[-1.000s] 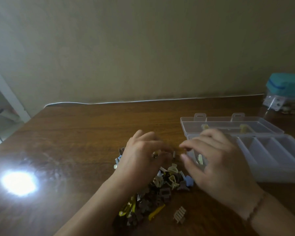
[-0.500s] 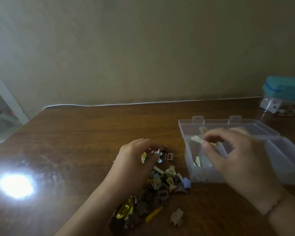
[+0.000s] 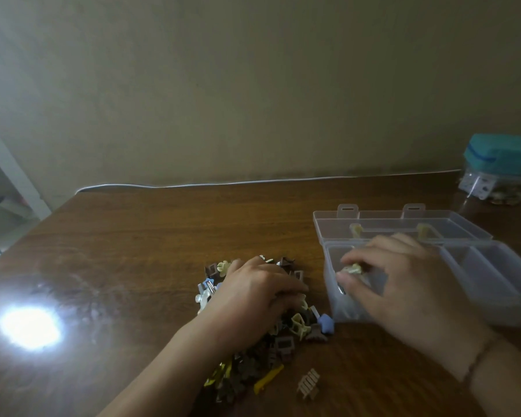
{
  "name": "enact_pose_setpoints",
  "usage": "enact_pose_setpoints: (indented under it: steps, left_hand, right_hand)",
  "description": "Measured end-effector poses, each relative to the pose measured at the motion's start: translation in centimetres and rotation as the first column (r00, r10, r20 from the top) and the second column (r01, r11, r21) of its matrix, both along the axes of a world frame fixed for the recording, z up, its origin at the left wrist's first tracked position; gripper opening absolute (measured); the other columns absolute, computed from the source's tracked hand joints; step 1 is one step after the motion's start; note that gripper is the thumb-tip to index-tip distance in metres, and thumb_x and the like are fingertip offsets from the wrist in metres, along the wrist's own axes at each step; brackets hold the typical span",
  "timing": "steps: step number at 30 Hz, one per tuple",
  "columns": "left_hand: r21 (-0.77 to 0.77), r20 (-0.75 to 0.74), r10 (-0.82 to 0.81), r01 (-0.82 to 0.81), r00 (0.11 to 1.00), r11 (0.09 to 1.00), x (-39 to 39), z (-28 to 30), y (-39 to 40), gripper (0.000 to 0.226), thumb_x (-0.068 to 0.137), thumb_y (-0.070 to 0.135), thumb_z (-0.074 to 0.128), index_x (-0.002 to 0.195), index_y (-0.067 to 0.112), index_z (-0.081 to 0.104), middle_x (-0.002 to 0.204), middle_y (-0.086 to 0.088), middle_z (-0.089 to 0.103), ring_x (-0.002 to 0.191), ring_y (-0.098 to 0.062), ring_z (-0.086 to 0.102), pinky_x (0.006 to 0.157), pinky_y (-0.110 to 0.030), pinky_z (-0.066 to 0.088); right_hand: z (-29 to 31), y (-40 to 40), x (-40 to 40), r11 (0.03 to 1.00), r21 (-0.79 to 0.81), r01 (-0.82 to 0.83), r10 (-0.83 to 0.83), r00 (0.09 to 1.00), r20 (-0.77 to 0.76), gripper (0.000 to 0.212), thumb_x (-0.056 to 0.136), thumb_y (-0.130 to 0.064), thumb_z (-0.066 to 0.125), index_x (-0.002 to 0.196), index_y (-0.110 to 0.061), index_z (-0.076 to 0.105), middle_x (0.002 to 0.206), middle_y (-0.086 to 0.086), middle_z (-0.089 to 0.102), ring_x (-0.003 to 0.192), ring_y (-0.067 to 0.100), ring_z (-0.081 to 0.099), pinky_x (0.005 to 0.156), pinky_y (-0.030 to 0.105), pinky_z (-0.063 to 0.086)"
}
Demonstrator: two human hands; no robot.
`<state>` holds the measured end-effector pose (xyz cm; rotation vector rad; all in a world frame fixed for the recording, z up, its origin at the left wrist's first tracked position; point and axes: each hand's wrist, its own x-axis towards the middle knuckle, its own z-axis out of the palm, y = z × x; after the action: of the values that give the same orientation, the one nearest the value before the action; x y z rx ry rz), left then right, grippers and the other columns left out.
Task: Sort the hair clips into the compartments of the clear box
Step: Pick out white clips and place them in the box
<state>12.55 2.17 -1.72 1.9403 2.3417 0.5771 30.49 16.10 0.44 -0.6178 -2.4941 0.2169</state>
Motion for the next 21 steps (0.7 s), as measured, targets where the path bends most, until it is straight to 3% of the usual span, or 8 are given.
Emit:
enact_pose_setpoints:
  steps: [3,8,10,13,16,19,21]
  left_hand:
    - [0.013,0.010,-0.003,0.003,1.000,1.000,0.1,-0.1,0.2,0.020,0.092,0.044,0.059,0.111,0.042,0.067,0.111,0.025,0.066,0.105,0.001,0.044,0.094,-0.032,0.035]
    - [0.128,0.004,0.013,-0.014,1.000,0.992,0.6,0.2,0.0,0.011,0.088,0.043,0.066,0.097,0.039,0.070,0.096,0.023,0.065,0.094,0.001,0.049,0.089,-0.031,0.041]
    - [0.276,0.149,0.029,-0.070,0.988,0.958,1.3,1.0,-0.2,0.006,0.085,0.037,0.070,0.090,0.036,0.073,0.084,0.024,0.066,0.089,0.001,0.057,0.079,-0.023,0.047]
    - [0.381,0.487,-0.033,-0.179,0.873,0.907,2.4,2.3,-0.8,0.007,0.082,0.026,0.076,0.088,0.031,0.076,0.080,0.018,0.073,0.081,-0.004,0.068,0.071,-0.020,0.054]
    - [0.407,0.595,-0.118,-0.170,0.795,0.898,3.0,2.7,-1.3,0.008,0.081,0.021,0.075,0.088,0.025,0.077,0.082,0.013,0.076,0.080,-0.007,0.072,0.072,-0.025,0.056]
    - [0.373,0.540,-0.067,-0.168,0.839,0.913,2.2,2.3,-1.4,0.012,0.089,0.020,0.069,0.096,0.027,0.076,0.089,0.015,0.076,0.090,-0.007,0.070,0.080,-0.031,0.057]
    - [0.262,0.286,0.080,-0.159,0.955,0.952,1.0,1.7,-1.3,0.022,0.093,0.022,0.065,0.109,0.036,0.070,0.103,0.021,0.071,0.103,0.001,0.061,0.090,-0.029,0.052]
  right_hand:
    - [-0.1,0.0,0.0,0.999,-0.001,-0.044,0.044,0.999,-0.017,0.032,0.086,-0.057,0.042,0.090,-0.037,0.067,0.077,-0.023,0.055,0.080,0.004,0.051,0.070,0.031,0.045]
    - [0.3,0.0,0.2,0.997,0.022,-0.075,0.078,0.979,-0.186,0.030,0.086,-0.049,0.048,0.095,-0.028,0.068,0.079,-0.018,0.059,0.079,0.005,0.053,0.068,0.026,0.046]
    - [0.3,-0.8,-0.1,0.986,0.042,-0.162,0.167,0.972,-0.168,0.034,0.085,-0.051,0.051,0.103,-0.028,0.067,0.085,-0.018,0.060,0.084,0.006,0.055,0.070,0.030,0.049]
    - [-0.2,-1.9,-0.6,0.961,0.083,-0.264,0.274,0.949,-0.155,0.041,0.085,-0.055,0.052,0.115,-0.029,0.064,0.092,-0.016,0.060,0.088,0.006,0.054,0.070,0.033,0.050]
    - [-0.6,-2.3,-0.9,0.949,0.050,-0.312,0.315,0.916,-0.248,0.033,0.090,-0.048,0.052,0.112,-0.027,0.065,0.093,-0.012,0.062,0.089,0.007,0.057,0.069,0.033,0.050]
    - [-0.3,-1.6,-0.6,0.966,0.038,-0.257,0.256,0.920,-0.297,0.023,0.090,-0.041,0.054,0.101,-0.026,0.066,0.091,-0.011,0.062,0.088,0.009,0.058,0.072,0.031,0.050]
    - [0.0,-0.7,-0.2,0.989,0.006,-0.149,0.144,0.947,-0.285,0.015,0.087,-0.038,0.057,0.096,-0.028,0.064,0.090,-0.010,0.061,0.083,0.006,0.056,0.068,0.026,0.049]
